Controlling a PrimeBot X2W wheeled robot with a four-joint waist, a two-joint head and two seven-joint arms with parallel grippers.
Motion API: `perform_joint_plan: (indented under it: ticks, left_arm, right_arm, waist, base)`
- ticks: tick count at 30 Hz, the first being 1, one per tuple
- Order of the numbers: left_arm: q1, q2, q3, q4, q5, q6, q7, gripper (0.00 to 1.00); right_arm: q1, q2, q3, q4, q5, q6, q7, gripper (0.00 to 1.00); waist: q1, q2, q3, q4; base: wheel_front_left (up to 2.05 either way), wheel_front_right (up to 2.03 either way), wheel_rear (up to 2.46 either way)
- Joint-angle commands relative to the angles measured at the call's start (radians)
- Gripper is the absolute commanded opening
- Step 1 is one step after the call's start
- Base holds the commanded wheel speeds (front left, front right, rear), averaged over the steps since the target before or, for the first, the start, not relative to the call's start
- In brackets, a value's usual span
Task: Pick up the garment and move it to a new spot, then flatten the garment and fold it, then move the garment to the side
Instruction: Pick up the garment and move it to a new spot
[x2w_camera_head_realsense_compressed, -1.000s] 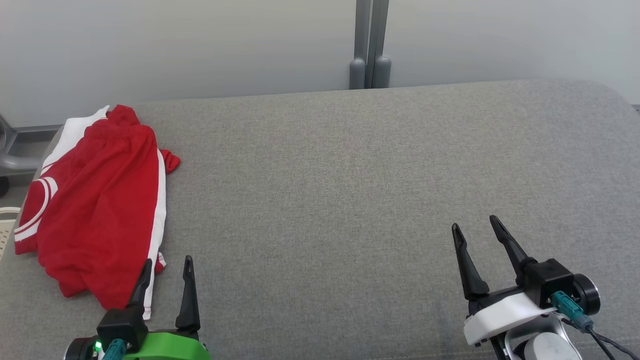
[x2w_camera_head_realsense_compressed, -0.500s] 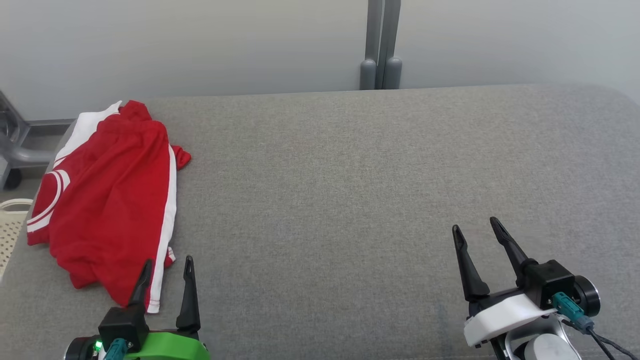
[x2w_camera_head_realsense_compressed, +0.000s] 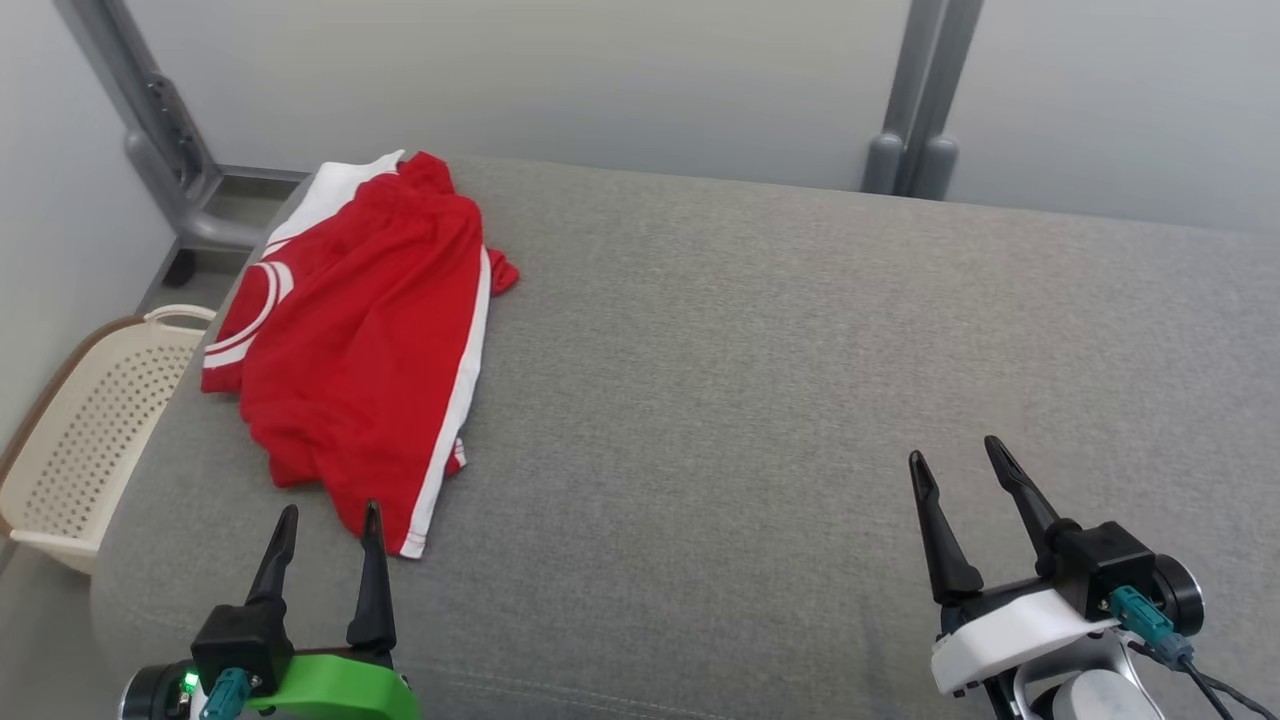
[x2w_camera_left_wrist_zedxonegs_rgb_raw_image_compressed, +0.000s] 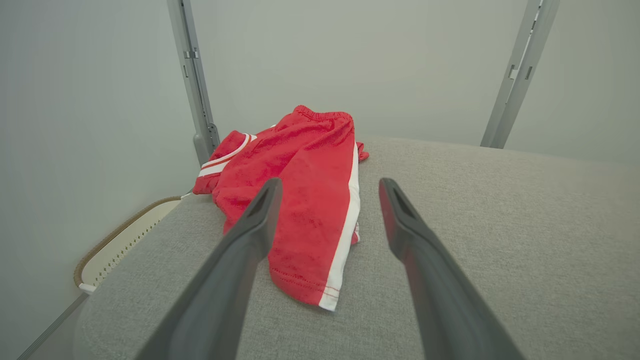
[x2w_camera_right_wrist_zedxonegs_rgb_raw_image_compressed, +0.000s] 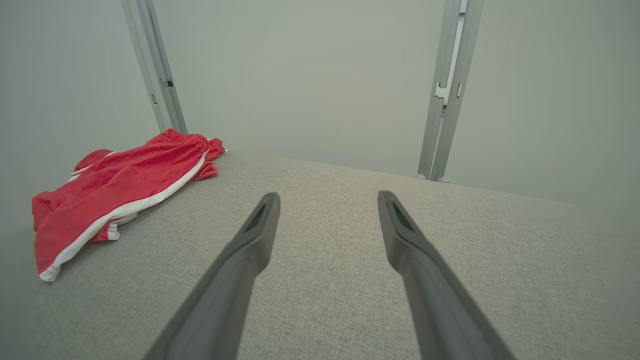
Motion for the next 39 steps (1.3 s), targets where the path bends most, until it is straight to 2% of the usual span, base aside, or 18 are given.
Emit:
perform_joint_plan:
  ticks: [1, 8, 15, 21, 25, 33, 39]
  left_arm:
    - [0.002, 0.003, 0.005, -0.003, 0.004, -0.002, -0.003, 1.0]
    - [0.018, 0.002, 0.014, -0.014, -0.009, 0.0, -0.003, 1.0]
    - [0.011, 0.006, 0.019, -0.015, -0.004, -0.009, -0.003, 1.0]
    - [-0.018, 0.021, 0.019, -0.011, -0.012, -0.012, 0.005, 1.0]
    - [-0.074, 0.05, 0.012, -0.019, -0.008, -0.023, 0.04, 1.0]
    - [-0.301, 0.125, -0.007, 0.034, -0.011, -0.049, 0.154, 1.0]
    - [-0.468, 0.152, -0.022, 0.142, -0.017, -0.057, 0.229, 1.0]
  right_arm:
    - [0.008, -0.004, -0.001, -0.002, 0.01, 0.0, -0.004, 1.0]
    - [0.005, -0.005, 0.012, -0.002, 0.016, 0.0, -0.004, 1.0]
    - [-0.002, -0.005, 0.019, -0.005, 0.02, 0.0, -0.004, 1.0]
    - [-0.001, -0.005, -0.001, -0.006, 0.007, 0.0, -0.004, 1.0]
    - [-0.022, -0.005, -0.013, -0.011, -0.006, 0.0, -0.004, 1.0]
    - [-0.063, -0.005, -0.019, -0.022, -0.027, 0.0, -0.004, 1.0]
    - [-0.097, -0.005, -0.015, -0.029, -0.042, 0.0, -0.004, 1.0]
  waist:
    - [0.0, 0.0, -0.001, 0.11]
    - [0.0, 0.0, -0.004, 0.205]
    - [0.0, 0.0, 0.004, 0.225]
    - [0.0, 0.0, 0.022, 0.194]
    - [0.0, 0.0, 0.048, 0.157]
    - [0.0, 0.0, 0.112, 0.07]
    - [0.0, 0.0, 0.168, 0.011]
  base:
    - [0.0, 0.0, 0.0]
    - [0.0, 0.0, 0.0]
    - [0.0, 0.0, 0.0]
    - [0.0, 0.0, 0.0]
    - [0.0, 0.0, 0.0]
    - [0.0, 0.0, 0.0]
    - [0.0, 0.0, 0.0]
